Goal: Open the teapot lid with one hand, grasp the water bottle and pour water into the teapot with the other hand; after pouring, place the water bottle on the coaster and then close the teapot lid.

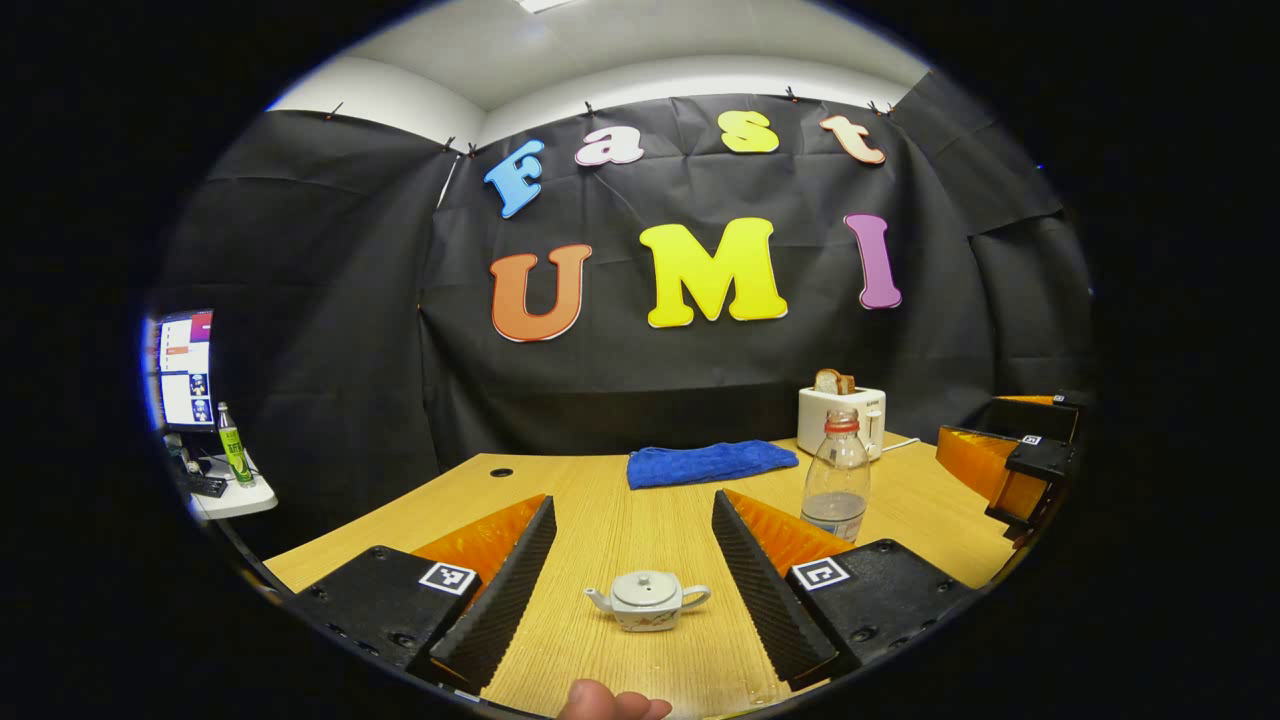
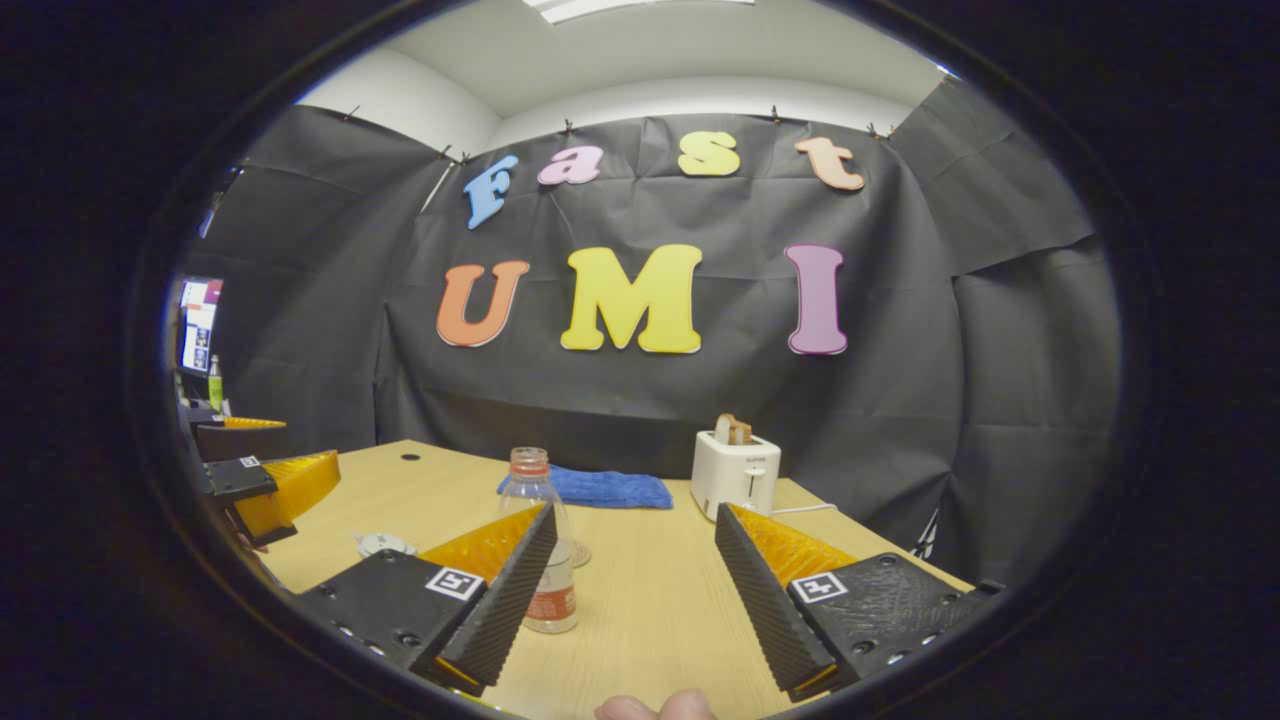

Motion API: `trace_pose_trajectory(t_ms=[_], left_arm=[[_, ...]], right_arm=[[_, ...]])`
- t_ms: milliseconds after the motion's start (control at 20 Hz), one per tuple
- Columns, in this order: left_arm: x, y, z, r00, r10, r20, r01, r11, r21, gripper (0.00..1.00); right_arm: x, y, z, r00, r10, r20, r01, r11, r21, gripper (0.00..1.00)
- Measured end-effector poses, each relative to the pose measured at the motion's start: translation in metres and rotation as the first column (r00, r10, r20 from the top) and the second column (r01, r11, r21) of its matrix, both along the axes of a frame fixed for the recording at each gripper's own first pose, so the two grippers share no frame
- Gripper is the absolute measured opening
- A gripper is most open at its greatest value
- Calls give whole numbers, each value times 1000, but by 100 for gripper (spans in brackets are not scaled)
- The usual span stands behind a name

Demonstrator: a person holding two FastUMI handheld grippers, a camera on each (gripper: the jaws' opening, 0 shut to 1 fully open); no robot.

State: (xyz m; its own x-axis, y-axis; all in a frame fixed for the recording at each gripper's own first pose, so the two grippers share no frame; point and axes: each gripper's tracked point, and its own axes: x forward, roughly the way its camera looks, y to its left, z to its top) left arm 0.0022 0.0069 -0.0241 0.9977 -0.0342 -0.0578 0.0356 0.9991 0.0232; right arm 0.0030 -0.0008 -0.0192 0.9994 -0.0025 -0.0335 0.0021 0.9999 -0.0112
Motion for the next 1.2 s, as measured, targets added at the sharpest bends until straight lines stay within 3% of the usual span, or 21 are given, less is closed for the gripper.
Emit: trace_pose_trajectory(t_ms=[450,950,1100,1200], left_arm=[[11,-10,-43,993,-73,-95,74,997,2,96],[47,-10,-80,976,-92,-199,90,996,-20,70],[55,-8,-94,969,-78,-236,78,997,-7,61],[58,-9,-100,963,-78,-256,79,997,-6,52]], right_arm=[[5,-10,-19,999,-27,-32,26,1000,-11,99],[24,-32,-48,993,-67,-98,66,998,-15,96],[28,-38,-53,991,-73,-110,73,997,-4,99],[29,-40,-55,991,-79,-112,79,997,-4,95]])
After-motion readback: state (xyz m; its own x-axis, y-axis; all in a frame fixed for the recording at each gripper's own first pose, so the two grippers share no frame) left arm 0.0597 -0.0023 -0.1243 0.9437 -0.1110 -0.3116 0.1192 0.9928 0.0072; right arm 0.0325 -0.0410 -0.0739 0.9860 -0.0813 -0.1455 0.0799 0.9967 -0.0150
